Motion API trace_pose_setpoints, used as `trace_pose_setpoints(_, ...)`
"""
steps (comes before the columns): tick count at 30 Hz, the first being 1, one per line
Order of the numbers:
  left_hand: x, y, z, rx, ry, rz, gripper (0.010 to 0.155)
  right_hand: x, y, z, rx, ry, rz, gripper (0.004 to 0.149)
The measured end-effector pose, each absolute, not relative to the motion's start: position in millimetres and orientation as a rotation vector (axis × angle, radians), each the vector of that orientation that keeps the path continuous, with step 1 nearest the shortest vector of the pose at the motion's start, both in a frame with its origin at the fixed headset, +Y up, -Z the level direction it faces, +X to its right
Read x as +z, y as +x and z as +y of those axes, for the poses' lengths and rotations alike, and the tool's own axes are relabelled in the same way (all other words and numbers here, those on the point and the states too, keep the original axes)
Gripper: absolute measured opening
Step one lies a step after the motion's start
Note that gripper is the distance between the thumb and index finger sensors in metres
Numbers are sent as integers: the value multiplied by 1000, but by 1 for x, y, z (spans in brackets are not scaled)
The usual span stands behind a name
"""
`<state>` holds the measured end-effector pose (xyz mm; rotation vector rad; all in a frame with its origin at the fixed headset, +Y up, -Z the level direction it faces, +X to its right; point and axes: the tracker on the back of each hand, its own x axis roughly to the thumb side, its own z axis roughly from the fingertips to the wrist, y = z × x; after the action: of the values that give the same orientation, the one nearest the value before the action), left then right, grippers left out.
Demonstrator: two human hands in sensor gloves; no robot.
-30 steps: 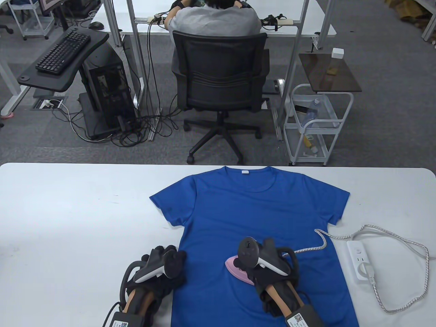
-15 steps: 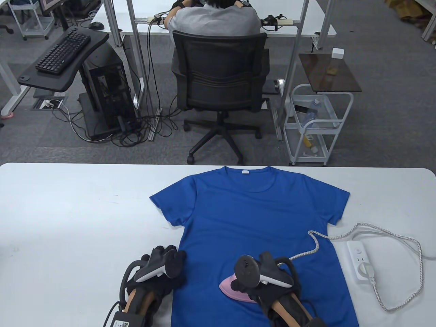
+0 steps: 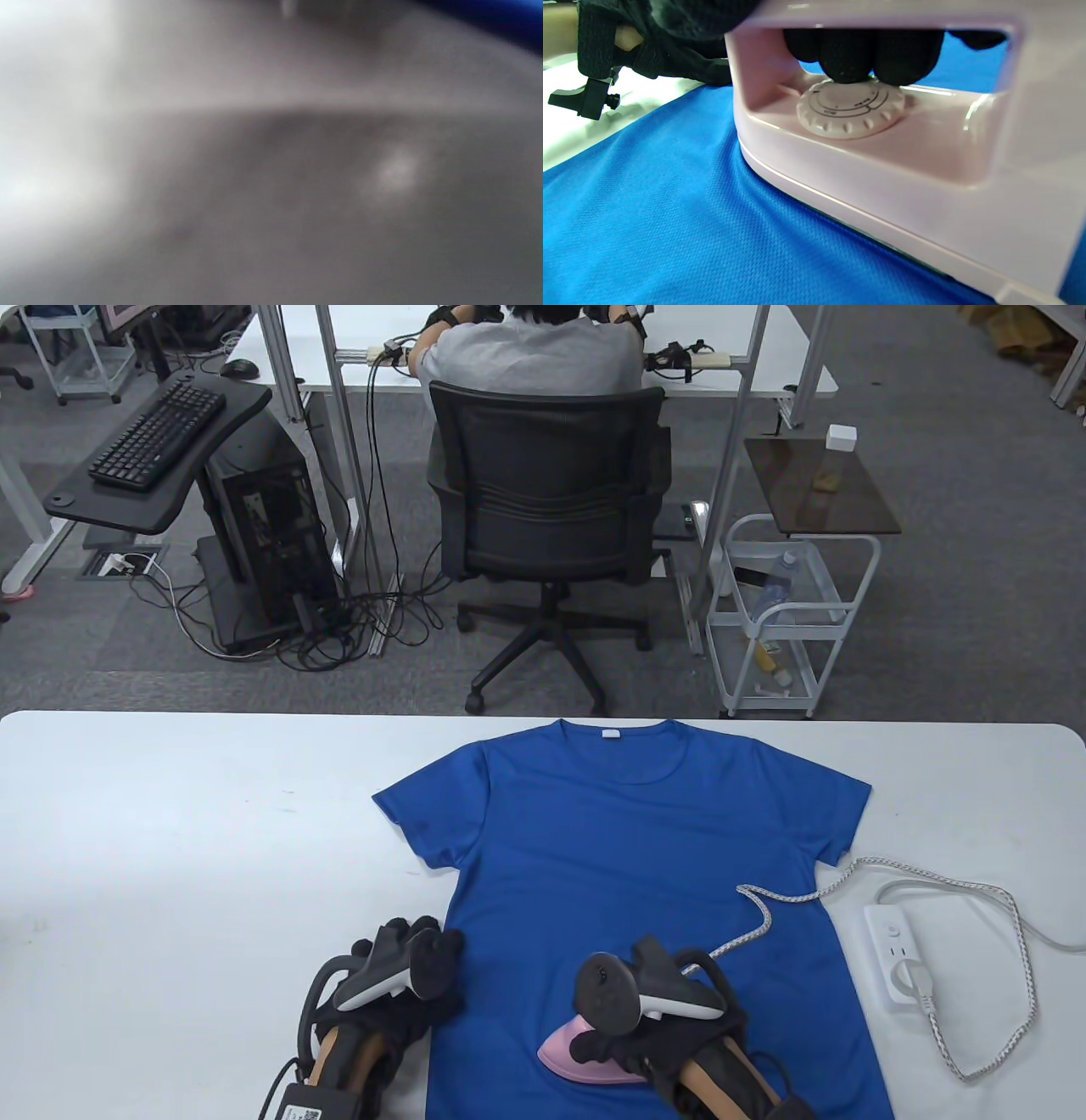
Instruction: Iron t-shirt with electric iron on table
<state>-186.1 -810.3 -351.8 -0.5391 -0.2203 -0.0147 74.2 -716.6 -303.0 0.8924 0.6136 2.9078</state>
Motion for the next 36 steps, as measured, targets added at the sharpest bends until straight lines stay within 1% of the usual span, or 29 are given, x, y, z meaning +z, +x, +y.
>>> trace_pose_setpoints(4,-351,-186,-810,-25,-541,-217,75,-306,68,-718,2954,811,523,67)
trace_pose_setpoints(6,-351,-186,-810,-23,-542,-216,75,-310,64,-718,2971,769,513,67)
trace_pose_setpoints(12,-351,-186,-810,-21,-544,-217,75,-327,51,-721,3013,616,408,67)
trace_pose_setpoints(20,-351,-186,-811,-16,-543,-222,75,-345,43,-724,2982,469,364,67)
trace_pose_setpoints(24,-351,-185,-810,-34,-548,-215,75,-341,42,-724,2980,498,345,67)
trace_pose_setpoints(28,-351,-186,-810,-25,-548,-217,75,-333,40,-723,2936,566,420,67)
trace_pose_setpoints(36,-351,-186,-811,-17,-544,-216,75,-308,36,-722,2888,842,509,67)
